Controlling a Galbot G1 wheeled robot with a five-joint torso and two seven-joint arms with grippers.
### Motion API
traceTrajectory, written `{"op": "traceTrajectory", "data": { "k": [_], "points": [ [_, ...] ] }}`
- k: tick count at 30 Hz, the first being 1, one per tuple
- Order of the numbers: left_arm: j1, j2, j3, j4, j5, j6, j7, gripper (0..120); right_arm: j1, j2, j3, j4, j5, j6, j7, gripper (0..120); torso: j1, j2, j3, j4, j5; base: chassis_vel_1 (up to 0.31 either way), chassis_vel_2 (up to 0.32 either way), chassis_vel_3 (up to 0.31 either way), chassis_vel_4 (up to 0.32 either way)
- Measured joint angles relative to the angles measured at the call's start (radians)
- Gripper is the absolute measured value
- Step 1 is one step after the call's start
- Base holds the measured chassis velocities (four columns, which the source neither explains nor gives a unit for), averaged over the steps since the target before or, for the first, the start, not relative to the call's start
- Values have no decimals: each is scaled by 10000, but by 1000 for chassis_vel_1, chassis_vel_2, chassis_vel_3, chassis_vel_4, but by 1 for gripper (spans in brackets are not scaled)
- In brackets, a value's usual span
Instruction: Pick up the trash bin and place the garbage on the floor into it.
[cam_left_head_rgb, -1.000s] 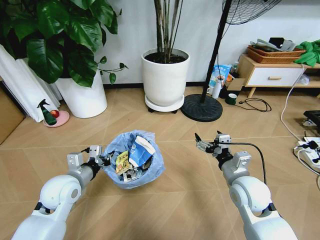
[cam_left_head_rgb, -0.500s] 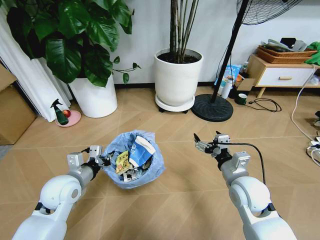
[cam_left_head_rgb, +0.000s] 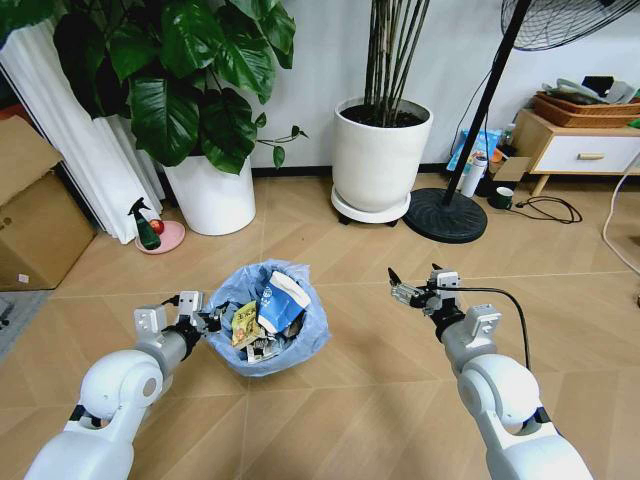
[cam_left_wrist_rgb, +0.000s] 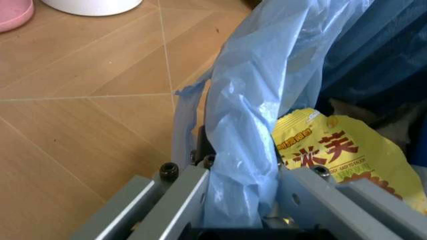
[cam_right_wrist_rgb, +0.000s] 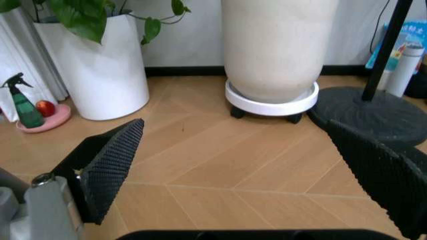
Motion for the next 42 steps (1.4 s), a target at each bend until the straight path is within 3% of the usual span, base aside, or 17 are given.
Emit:
{"op": "traceTrajectory", "data": {
  "k": [18, 42],
  "points": [
    [49, -26, 5, -22, 23, -25, 13, 0, -104, -66, 45, 42, -70, -100, -21, 100, 1, 0, 0, 1, -6, 31, -43, -32, 51],
    [81, -198, -52, -1, 140, -76, 33, 0, -187, -119, 63, 36, -109, -101, -184, 100, 0, 2, 0, 0, -5, 198, -206, -203, 200]
  ]
}}
